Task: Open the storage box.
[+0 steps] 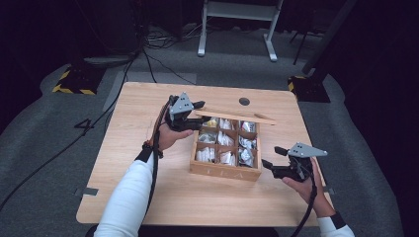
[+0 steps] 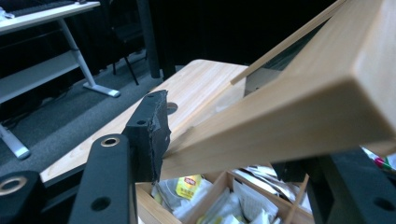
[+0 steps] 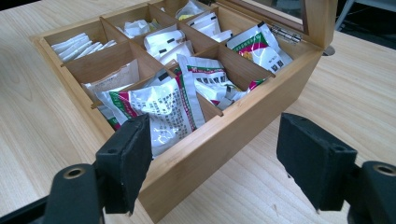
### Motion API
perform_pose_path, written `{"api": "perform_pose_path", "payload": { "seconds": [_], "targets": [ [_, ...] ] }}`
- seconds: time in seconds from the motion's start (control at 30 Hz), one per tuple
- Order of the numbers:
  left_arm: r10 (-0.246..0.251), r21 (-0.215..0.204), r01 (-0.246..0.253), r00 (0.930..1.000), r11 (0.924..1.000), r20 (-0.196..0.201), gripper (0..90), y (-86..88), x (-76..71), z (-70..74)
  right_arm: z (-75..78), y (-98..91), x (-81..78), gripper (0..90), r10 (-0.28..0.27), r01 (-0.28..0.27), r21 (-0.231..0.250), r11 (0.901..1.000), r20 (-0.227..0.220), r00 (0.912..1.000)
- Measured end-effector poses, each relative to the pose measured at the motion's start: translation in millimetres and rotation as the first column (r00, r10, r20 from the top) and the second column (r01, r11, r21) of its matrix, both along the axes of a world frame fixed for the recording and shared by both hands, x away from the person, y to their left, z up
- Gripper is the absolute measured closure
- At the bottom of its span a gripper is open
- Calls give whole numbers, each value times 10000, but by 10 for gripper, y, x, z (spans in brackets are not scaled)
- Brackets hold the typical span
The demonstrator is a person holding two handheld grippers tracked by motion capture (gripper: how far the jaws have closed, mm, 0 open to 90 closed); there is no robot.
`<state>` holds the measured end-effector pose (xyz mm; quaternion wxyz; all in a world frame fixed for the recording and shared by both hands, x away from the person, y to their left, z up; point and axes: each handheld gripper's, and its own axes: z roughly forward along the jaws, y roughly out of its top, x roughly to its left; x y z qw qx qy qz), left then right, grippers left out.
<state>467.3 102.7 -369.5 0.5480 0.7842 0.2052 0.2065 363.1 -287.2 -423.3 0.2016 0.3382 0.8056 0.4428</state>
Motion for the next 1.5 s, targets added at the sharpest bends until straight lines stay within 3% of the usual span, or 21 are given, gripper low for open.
{"api": "perform_pose_path", "payload": {
  "seconds": [0.27, 0.6, 0.83, 0.97, 1.5],
  "targets": [
    [327, -907, -335, 9994, 9953, -94, 504, 59, 173, 101, -31, -8, -1, 277, 67, -68, -61, 10000, -96, 9999],
    [562, -1073, -576, 9983, 9926, -159, 529, 29, 374, 169, -90, 7, 21, 277, 207, -213, -219, 9995, -281, 9994],
    [705, -652, -725, 9970, 9952, -318, 494, -62, 523, 171, -120, -8, 27, 278, 244, -253, -226, 9994, -394, 9989],
    [785, -792, -818, 9960, 9935, -436, 491, -81, 596, 164, -136, -11, 30, 279, 257, -268, -229, 9994, -449, 9987],
    [1322, -642, -1354, 9898, 9887, -529, 494, -136, 728, 137, -170, -31, 38, 282, 243, -256, -253, 9994, -539, 9983]
  ]
}}
